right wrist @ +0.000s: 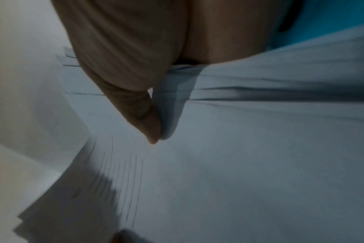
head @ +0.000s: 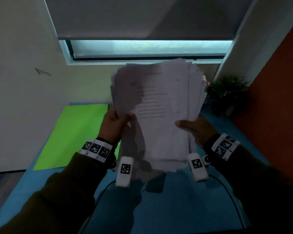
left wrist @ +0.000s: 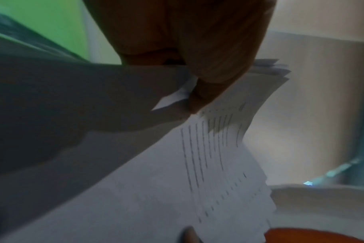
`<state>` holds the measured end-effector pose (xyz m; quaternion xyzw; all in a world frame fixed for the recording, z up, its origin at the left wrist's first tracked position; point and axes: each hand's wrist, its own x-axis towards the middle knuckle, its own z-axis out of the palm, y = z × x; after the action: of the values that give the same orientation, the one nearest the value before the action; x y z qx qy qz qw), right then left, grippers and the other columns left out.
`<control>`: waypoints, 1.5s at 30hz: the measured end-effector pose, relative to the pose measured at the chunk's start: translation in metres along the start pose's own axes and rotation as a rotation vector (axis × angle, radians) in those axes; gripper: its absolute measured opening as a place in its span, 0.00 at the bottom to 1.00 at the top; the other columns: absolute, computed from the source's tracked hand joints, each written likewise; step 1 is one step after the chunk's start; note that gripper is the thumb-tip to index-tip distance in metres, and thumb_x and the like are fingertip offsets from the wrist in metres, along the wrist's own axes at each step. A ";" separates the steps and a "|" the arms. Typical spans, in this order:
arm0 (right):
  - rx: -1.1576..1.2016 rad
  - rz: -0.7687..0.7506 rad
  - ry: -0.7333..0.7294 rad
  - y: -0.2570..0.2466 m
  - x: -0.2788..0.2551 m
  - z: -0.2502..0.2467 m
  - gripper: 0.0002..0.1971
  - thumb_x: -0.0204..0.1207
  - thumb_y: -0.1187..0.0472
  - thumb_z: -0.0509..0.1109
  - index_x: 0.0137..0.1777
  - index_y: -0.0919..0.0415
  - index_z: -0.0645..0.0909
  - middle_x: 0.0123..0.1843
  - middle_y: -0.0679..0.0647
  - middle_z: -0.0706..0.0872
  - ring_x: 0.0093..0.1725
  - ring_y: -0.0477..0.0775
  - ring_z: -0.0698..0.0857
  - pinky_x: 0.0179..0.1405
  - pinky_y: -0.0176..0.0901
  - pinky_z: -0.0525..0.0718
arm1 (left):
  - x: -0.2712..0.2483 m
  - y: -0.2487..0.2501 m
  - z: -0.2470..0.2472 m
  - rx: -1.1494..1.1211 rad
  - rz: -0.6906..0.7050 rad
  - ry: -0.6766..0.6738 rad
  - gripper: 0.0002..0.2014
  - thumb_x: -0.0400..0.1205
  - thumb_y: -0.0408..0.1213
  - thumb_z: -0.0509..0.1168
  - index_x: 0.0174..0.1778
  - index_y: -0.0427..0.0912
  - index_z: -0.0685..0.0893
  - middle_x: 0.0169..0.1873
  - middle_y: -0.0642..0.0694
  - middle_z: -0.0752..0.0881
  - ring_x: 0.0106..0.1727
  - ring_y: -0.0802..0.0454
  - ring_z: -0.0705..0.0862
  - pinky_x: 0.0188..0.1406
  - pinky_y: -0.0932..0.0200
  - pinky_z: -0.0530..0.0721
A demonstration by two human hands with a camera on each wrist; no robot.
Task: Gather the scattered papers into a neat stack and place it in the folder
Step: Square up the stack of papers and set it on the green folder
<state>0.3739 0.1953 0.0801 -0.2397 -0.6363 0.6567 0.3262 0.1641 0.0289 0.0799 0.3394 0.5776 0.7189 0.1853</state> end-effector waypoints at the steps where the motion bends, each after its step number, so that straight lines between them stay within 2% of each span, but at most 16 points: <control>1: -0.008 -0.018 0.011 -0.008 0.001 0.005 0.30 0.59 0.58 0.86 0.62 0.56 0.82 0.57 0.51 0.89 0.54 0.49 0.88 0.65 0.47 0.82 | -0.002 0.011 0.000 0.026 0.059 -0.001 0.13 0.72 0.29 0.71 0.49 0.48 0.86 0.42 0.55 0.92 0.46 0.53 0.88 0.51 0.52 0.88; 3: -0.005 -0.064 0.038 -0.016 0.000 0.011 0.23 0.69 0.69 0.78 0.64 0.57 0.80 0.61 0.55 0.87 0.52 0.45 0.87 0.66 0.45 0.81 | -0.007 0.027 0.001 0.063 0.147 -0.002 0.12 0.72 0.34 0.71 0.49 0.52 0.87 0.46 0.55 0.92 0.50 0.53 0.86 0.57 0.47 0.85; 5: 0.020 -0.091 0.037 -0.022 -0.004 0.019 0.24 0.68 0.66 0.79 0.64 0.58 0.80 0.62 0.55 0.86 0.50 0.42 0.87 0.58 0.35 0.84 | -0.016 0.040 0.003 0.064 0.196 -0.007 0.13 0.73 0.36 0.70 0.53 0.53 0.87 0.50 0.50 0.91 0.53 0.53 0.86 0.61 0.43 0.84; 8: 0.095 -0.055 0.020 -0.022 -0.012 0.022 0.47 0.39 0.45 0.90 0.63 0.58 0.82 0.57 0.51 0.89 0.52 0.46 0.90 0.50 0.35 0.87 | -0.031 0.048 -0.001 0.007 0.193 -0.013 0.15 0.73 0.38 0.72 0.55 0.52 0.88 0.54 0.46 0.92 0.56 0.49 0.88 0.61 0.44 0.86; 10: 0.180 -0.068 0.031 -0.022 -0.016 0.018 0.53 0.34 0.45 0.91 0.66 0.61 0.82 0.60 0.55 0.89 0.58 0.52 0.88 0.56 0.44 0.87 | -0.037 0.048 -0.009 -0.030 0.166 -0.001 0.21 0.70 0.40 0.76 0.60 0.46 0.88 0.56 0.45 0.91 0.59 0.48 0.89 0.61 0.48 0.86; 12: 0.226 -0.107 0.002 -0.023 -0.021 0.014 0.48 0.37 0.48 0.91 0.63 0.58 0.83 0.59 0.55 0.89 0.59 0.54 0.88 0.55 0.45 0.87 | -0.040 0.046 -0.015 -0.102 0.110 -0.020 0.27 0.67 0.38 0.79 0.63 0.37 0.86 0.58 0.42 0.91 0.61 0.44 0.89 0.60 0.50 0.87; 16: 0.120 -0.145 -0.085 -0.031 -0.025 0.017 0.45 0.38 0.44 0.90 0.61 0.53 0.83 0.55 0.46 0.91 0.56 0.47 0.89 0.52 0.37 0.86 | -0.036 0.049 -0.007 -0.123 0.012 -0.092 0.18 0.63 0.31 0.82 0.49 0.41 0.92 0.47 0.47 0.94 0.49 0.51 0.92 0.50 0.57 0.88; 19: 0.018 -0.209 -0.106 -0.040 -0.025 0.025 0.42 0.39 0.39 0.88 0.57 0.48 0.84 0.50 0.39 0.91 0.52 0.40 0.89 0.48 0.31 0.85 | -0.033 0.057 0.006 -0.039 0.053 -0.177 0.20 0.68 0.24 0.80 0.56 0.34 0.89 0.48 0.48 0.94 0.50 0.51 0.92 0.54 0.56 0.89; 22: 0.100 -0.244 -0.079 -0.040 -0.022 0.019 0.37 0.38 0.41 0.89 0.53 0.43 0.88 0.53 0.41 0.91 0.55 0.44 0.89 0.50 0.36 0.86 | -0.028 0.052 0.002 -0.106 0.099 -0.118 0.31 0.65 0.29 0.82 0.64 0.31 0.84 0.54 0.42 0.92 0.54 0.47 0.91 0.55 0.51 0.89; 25: 0.124 -0.236 -0.082 -0.034 -0.020 0.006 0.43 0.41 0.44 0.90 0.62 0.50 0.83 0.58 0.48 0.90 0.59 0.51 0.88 0.55 0.44 0.87 | -0.024 0.038 -0.015 -0.192 0.077 -0.091 0.37 0.61 0.34 0.81 0.68 0.37 0.79 0.59 0.38 0.90 0.59 0.43 0.90 0.51 0.53 0.89; 29: 0.048 -0.133 -0.092 -0.022 -0.020 0.007 0.51 0.42 0.43 0.89 0.69 0.61 0.78 0.60 0.53 0.90 0.61 0.54 0.87 0.58 0.47 0.86 | -0.026 0.021 -0.016 -0.084 -0.084 -0.186 0.36 0.55 0.40 0.82 0.61 0.38 0.85 0.53 0.44 0.93 0.58 0.42 0.90 0.51 0.54 0.90; 32: 0.041 -0.173 0.015 -0.018 -0.023 0.019 0.42 0.45 0.41 0.88 0.64 0.49 0.83 0.62 0.53 0.88 0.63 0.55 0.86 0.66 0.56 0.82 | -0.026 0.020 -0.006 0.009 -0.081 -0.099 0.32 0.55 0.46 0.83 0.55 0.37 0.90 0.50 0.44 0.94 0.55 0.42 0.91 0.58 0.42 0.89; 35: 0.063 -0.223 0.065 -0.037 -0.027 0.031 0.32 0.50 0.44 0.85 0.57 0.42 0.84 0.56 0.43 0.90 0.58 0.45 0.88 0.61 0.44 0.85 | -0.025 0.044 0.002 -0.041 0.012 -0.056 0.23 0.59 0.44 0.82 0.49 0.41 0.93 0.47 0.43 0.94 0.50 0.47 0.91 0.58 0.42 0.89; 39: 0.078 -0.317 0.033 -0.060 -0.030 0.030 0.32 0.40 0.40 0.88 0.50 0.44 0.89 0.51 0.41 0.92 0.53 0.44 0.90 0.50 0.35 0.86 | -0.023 0.068 -0.006 -0.086 0.113 -0.129 0.23 0.60 0.38 0.83 0.52 0.43 0.92 0.51 0.43 0.93 0.54 0.45 0.91 0.56 0.46 0.89; 43: 0.122 -0.283 -0.019 -0.051 -0.033 0.020 0.43 0.47 0.46 0.89 0.65 0.55 0.82 0.63 0.55 0.88 0.64 0.58 0.86 0.65 0.53 0.83 | -0.034 0.042 -0.022 -0.107 0.008 -0.124 0.25 0.56 0.38 0.83 0.50 0.41 0.91 0.50 0.41 0.93 0.50 0.45 0.91 0.52 0.49 0.89; 45: 0.086 -0.253 -0.058 -0.045 -0.035 0.016 0.44 0.48 0.46 0.89 0.67 0.56 0.79 0.64 0.56 0.87 0.66 0.60 0.84 0.65 0.52 0.82 | -0.041 0.025 -0.028 -0.057 -0.060 -0.126 0.26 0.54 0.40 0.83 0.49 0.40 0.92 0.49 0.41 0.94 0.49 0.44 0.92 0.54 0.46 0.89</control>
<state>0.3913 0.1575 0.1228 -0.1241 -0.6417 0.6438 0.3979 0.1762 -0.0241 0.0896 0.3613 0.5540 0.7064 0.2522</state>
